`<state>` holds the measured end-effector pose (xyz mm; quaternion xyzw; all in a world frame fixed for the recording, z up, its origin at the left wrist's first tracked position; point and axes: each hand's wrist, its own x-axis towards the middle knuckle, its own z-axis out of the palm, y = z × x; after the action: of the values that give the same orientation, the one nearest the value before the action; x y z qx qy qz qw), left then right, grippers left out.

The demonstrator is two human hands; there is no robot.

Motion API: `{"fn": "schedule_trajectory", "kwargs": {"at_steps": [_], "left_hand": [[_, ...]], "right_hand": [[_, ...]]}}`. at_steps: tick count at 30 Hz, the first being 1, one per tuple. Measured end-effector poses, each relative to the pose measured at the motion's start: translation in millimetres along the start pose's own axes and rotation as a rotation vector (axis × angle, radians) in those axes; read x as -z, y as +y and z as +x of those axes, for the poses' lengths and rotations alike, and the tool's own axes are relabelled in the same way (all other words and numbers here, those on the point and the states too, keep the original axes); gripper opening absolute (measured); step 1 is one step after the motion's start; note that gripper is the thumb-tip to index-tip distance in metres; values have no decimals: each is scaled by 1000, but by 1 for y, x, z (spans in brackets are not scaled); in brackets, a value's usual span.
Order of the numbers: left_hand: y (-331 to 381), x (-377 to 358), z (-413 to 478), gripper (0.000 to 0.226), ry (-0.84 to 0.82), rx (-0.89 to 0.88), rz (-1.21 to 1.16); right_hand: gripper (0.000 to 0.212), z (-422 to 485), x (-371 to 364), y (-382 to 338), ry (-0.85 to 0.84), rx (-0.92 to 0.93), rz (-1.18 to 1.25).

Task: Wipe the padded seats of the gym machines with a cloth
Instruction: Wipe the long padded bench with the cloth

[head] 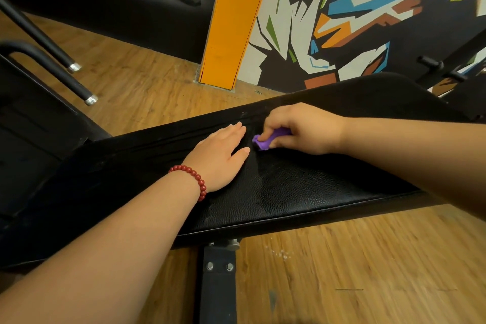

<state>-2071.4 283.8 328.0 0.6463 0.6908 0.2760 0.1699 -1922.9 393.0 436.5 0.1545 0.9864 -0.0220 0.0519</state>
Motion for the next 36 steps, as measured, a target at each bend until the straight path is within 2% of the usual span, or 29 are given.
{"fn": "schedule_trajectory", "kwargs": {"at_steps": [3, 9, 17, 22, 24, 27, 32, 36], "left_hand": [[0, -1, 4, 56, 5, 8, -21], [-1, -2, 8, 57, 6, 13, -32], [-9, 2, 18, 57, 2, 85, -76], [-10, 0, 20, 57, -10, 75, -80], [-11, 1, 20, 57, -12, 80, -84], [-11, 1, 23, 58, -14, 77, -81], [-11, 2, 26, 59, -20, 84, -75], [-11, 3, 25, 58, -20, 92, -84]], "right_hand": [[16, 11, 1, 7, -1, 12, -41], [19, 33, -2, 18, 41, -155, -136], [18, 13, -3, 2, -30, 24, -62], [16, 44, 5, 27, 24, -161, -151], [17, 49, 3, 30, 52, -182, -170], [18, 42, 0, 23, 28, -145, -155], [15, 27, 2, 19, -37, 23, -72], [12, 50, 9, 37, 10, -127, -163]]}}
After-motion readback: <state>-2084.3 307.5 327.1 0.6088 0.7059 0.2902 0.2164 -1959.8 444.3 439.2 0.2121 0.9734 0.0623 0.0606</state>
